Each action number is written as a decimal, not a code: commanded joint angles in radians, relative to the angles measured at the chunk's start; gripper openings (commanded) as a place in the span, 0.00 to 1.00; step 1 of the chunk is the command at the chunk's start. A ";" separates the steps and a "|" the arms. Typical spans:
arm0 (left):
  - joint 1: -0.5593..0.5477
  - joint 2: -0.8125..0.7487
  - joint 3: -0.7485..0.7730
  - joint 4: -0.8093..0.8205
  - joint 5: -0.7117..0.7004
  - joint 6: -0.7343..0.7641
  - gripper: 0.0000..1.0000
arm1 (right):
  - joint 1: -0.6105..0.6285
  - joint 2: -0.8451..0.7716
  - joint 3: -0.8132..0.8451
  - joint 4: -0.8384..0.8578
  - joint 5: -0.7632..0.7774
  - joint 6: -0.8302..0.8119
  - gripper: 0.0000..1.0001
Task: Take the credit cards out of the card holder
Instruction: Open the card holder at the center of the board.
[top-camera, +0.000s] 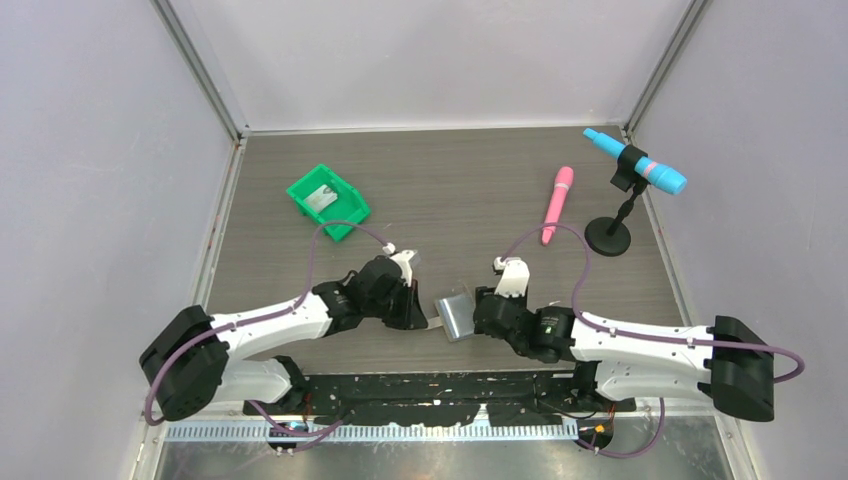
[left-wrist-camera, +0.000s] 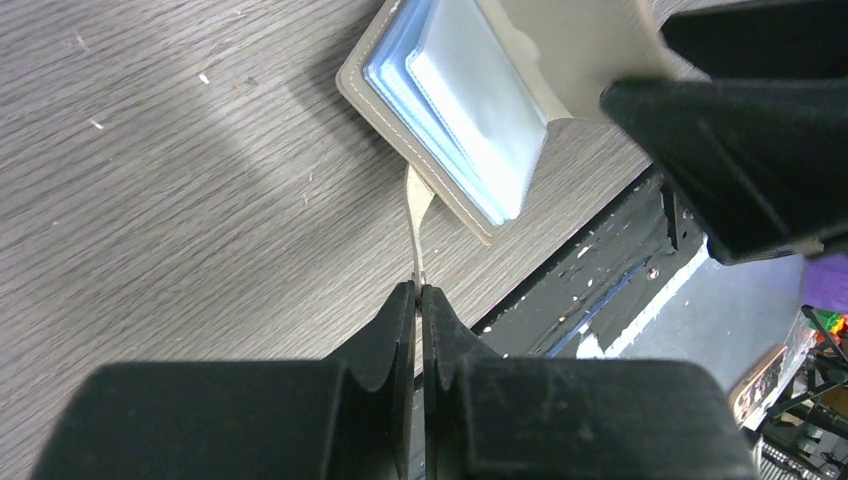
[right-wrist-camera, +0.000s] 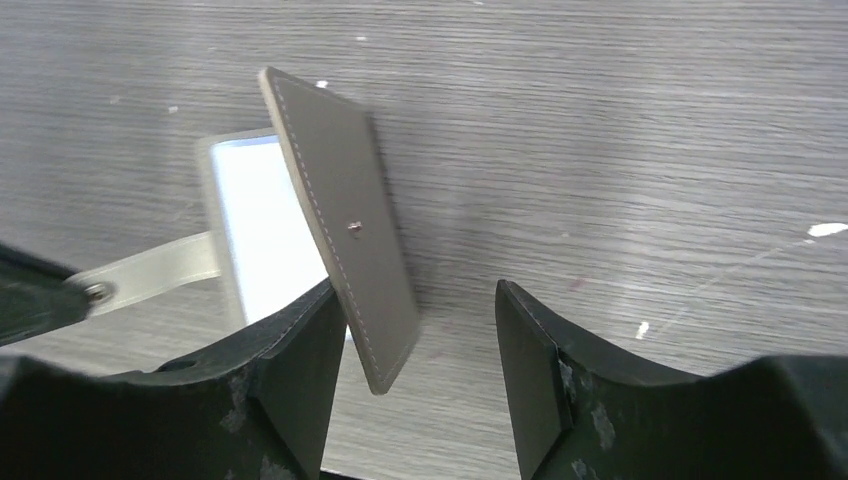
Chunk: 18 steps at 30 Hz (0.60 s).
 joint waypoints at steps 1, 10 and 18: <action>0.004 -0.047 -0.016 -0.011 -0.038 0.026 0.00 | -0.057 -0.035 -0.027 -0.068 0.033 0.040 0.62; 0.004 -0.108 -0.024 0.020 -0.001 0.010 0.00 | -0.122 -0.037 -0.009 -0.112 -0.033 0.033 0.62; 0.016 -0.173 -0.046 -0.049 -0.063 0.040 0.00 | -0.210 -0.026 -0.125 0.028 -0.131 0.024 0.57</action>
